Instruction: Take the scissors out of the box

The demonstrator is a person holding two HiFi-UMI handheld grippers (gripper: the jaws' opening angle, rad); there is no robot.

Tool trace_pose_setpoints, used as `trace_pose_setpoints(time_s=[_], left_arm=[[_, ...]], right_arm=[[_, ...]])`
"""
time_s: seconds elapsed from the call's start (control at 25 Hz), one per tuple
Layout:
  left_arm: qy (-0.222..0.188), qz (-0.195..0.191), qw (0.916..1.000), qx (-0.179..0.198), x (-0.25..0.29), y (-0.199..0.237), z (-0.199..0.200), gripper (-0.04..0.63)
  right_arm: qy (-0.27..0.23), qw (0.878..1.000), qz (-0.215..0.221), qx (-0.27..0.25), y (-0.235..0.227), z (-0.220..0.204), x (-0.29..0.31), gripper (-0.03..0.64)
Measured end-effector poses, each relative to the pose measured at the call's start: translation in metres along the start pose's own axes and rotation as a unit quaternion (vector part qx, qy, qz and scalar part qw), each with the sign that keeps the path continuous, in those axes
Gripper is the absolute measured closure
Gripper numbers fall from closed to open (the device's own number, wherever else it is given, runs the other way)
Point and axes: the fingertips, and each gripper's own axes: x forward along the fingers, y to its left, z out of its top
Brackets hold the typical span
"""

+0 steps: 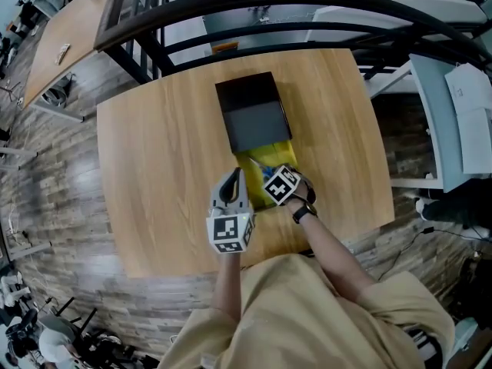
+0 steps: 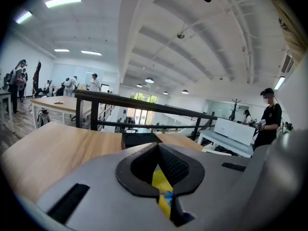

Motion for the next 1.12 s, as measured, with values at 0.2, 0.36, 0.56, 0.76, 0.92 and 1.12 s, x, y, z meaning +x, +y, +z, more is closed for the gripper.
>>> trace_pose_setpoints(time_s=[0.2,0.36,0.56,0.76,0.92,1.12], left_arm=[[-0.002,0.004,1.0000,0.000,-0.002,0.006,0.000,0.583],[-0.006,0.004,1.0000,0.004,-0.007,0.002,0.004,0.583],[-0.014,0.007,0.9998,0.012,-0.022,-0.002,0.010,0.583],[-0.018,0.013,0.9996,0.018,-0.041,-0.005,0.009,0.583],[-0.024,0.012,0.9994,0.024,-0.053,-0.012,0.009,0.583],[-0.039,0.009,0.9983,0.041,-0.070,-0.025,0.022,0.583]], right_arm=[[-0.004,1.000,0.006,-0.001,0.002,0.002,0.004,0.495],[-0.005,1.000,0.007,-0.019,0.005,0.003,0.002,0.530],[-0.044,0.999,-0.009,-0.011,0.007,0.007,-0.016,0.532],[-0.102,0.994,-0.032,0.035,0.009,0.007,-0.041,0.532],[-0.146,0.986,-0.056,0.058,0.006,0.005,-0.069,0.534],[-0.217,0.969,-0.086,0.079,0.006,0.011,-0.128,0.534]])
